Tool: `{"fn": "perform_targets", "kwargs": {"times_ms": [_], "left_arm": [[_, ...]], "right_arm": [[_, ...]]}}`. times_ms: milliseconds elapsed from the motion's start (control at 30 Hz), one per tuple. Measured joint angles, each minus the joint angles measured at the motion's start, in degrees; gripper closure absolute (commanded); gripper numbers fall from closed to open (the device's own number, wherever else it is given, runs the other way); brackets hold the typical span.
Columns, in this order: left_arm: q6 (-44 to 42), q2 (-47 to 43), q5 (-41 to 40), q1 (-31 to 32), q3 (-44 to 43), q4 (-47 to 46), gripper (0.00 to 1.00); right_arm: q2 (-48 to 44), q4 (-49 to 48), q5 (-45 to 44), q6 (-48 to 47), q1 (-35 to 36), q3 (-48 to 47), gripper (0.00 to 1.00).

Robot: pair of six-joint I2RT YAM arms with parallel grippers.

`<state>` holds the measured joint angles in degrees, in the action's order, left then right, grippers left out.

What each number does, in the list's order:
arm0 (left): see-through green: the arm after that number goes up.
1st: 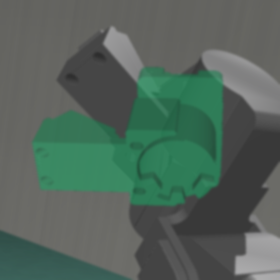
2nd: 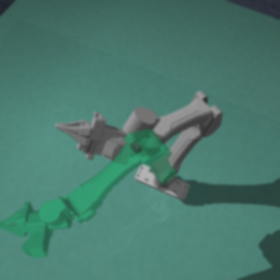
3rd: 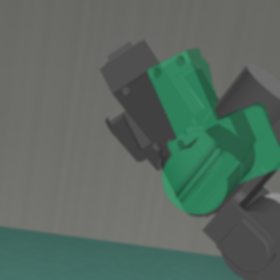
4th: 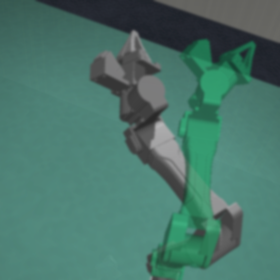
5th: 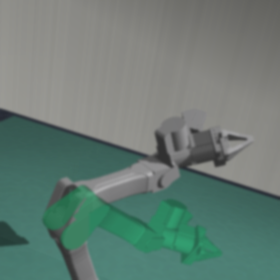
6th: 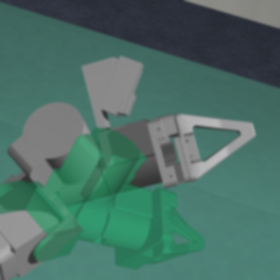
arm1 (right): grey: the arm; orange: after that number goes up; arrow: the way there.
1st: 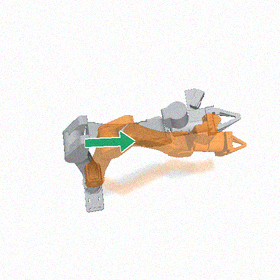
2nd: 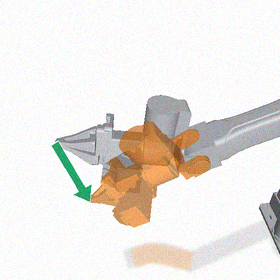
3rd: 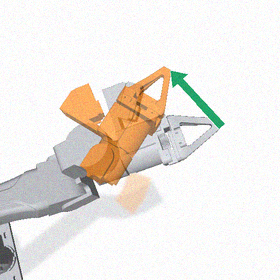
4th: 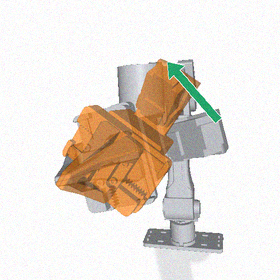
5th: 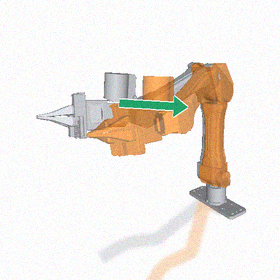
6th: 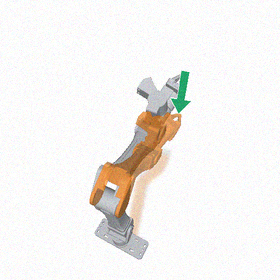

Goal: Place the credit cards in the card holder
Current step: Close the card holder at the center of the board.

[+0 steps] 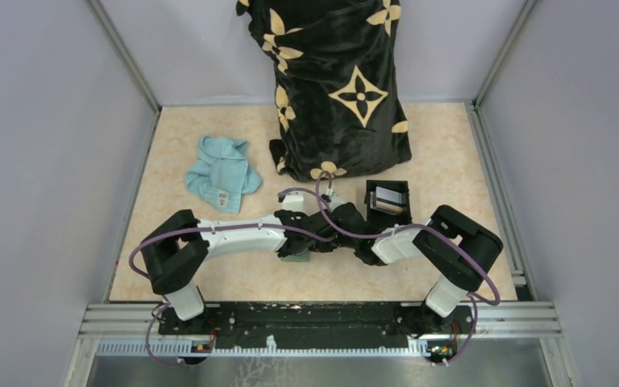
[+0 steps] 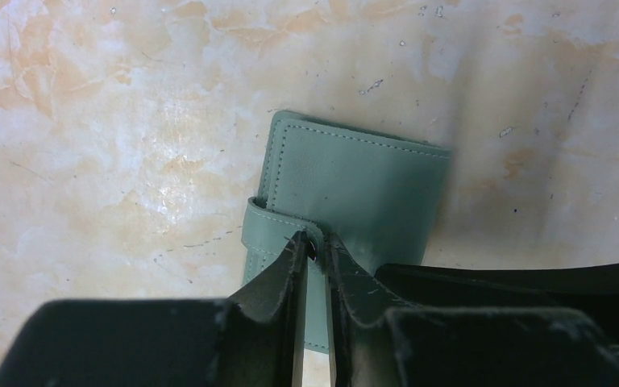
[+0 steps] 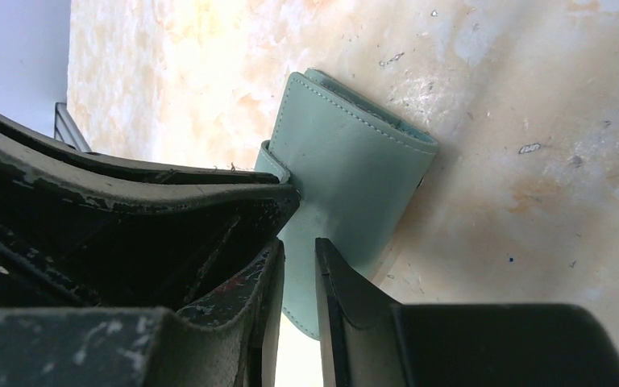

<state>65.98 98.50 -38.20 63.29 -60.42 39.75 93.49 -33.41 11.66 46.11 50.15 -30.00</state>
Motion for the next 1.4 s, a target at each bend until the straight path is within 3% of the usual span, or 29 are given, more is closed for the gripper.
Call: {"fn": "perform_targets", "kwargs": {"times_ms": [1400], "left_arm": [[0.96,0.74,0.09,0.61,-0.92,0.63,0.82]], "right_arm": [[-4.52,4.28,-4.87,-1.11,-0.94,3.13,0.89]]}}
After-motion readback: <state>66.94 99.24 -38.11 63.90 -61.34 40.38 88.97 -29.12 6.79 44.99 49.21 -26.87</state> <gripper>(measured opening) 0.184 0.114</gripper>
